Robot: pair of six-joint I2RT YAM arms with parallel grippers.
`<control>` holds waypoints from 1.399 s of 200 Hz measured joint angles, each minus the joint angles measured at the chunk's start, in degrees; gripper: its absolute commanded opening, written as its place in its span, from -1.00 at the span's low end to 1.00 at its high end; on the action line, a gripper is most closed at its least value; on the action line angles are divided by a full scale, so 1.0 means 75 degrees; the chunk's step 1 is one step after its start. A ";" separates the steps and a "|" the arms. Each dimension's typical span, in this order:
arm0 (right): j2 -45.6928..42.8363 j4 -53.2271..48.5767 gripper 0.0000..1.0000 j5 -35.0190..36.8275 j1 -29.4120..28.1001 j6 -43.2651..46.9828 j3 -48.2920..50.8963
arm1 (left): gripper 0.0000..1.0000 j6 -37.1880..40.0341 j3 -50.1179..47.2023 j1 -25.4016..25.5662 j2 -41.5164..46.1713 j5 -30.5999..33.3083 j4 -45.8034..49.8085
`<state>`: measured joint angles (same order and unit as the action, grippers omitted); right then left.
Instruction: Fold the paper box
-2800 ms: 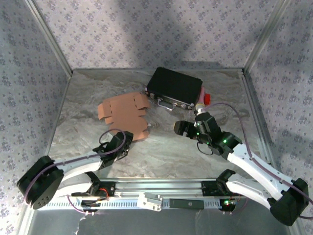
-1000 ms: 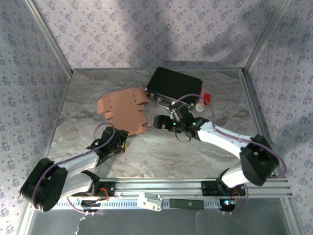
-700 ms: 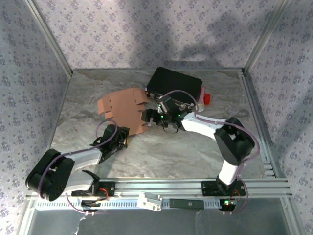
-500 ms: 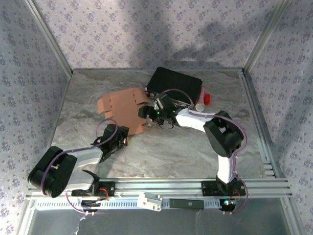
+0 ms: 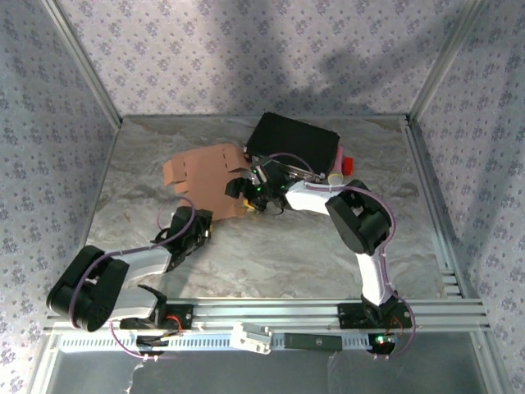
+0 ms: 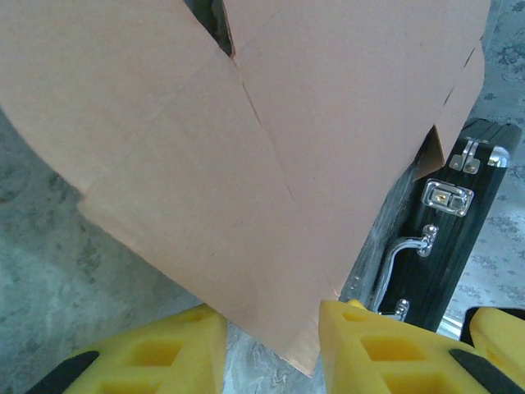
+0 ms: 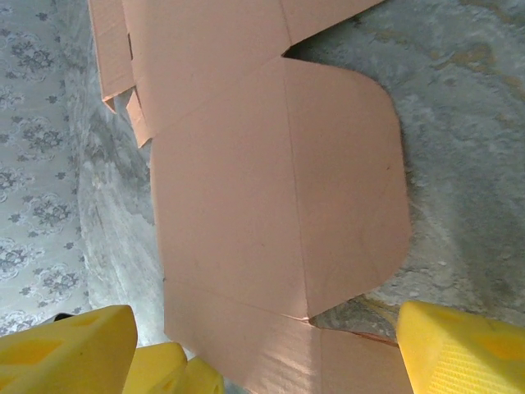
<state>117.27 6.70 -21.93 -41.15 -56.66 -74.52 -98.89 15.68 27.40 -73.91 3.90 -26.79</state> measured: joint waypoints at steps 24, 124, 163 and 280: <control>0.0090 0.0090 0.67 -0.0006 -0.0064 -0.0108 -0.0041 | -0.51 0.0082 -0.0012 -0.0055 0.0003 0.0006 0.0000; 0.0175 0.0356 0.65 -0.0131 -0.0169 -0.0388 0.0154 | -1.00 0.0204 -0.0020 -0.0111 0.0239 0.0140 0.0201; -0.0335 0.0020 0.65 0.0146 -0.0157 -0.0210 0.0393 | -1.00 0.0268 -0.0026 -0.0154 0.1970 0.0425 0.1711; -0.0755 -0.0997 0.63 0.0877 -0.0119 0.0361 -0.0455 | -1.00 0.1801 0.0641 -0.0603 0.5980 -0.0015 0.8282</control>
<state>111.61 -0.78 -15.35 -42.04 -53.95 -77.93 -85.38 20.49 22.87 -29.06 3.79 35.33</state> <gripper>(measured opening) 0.821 0.049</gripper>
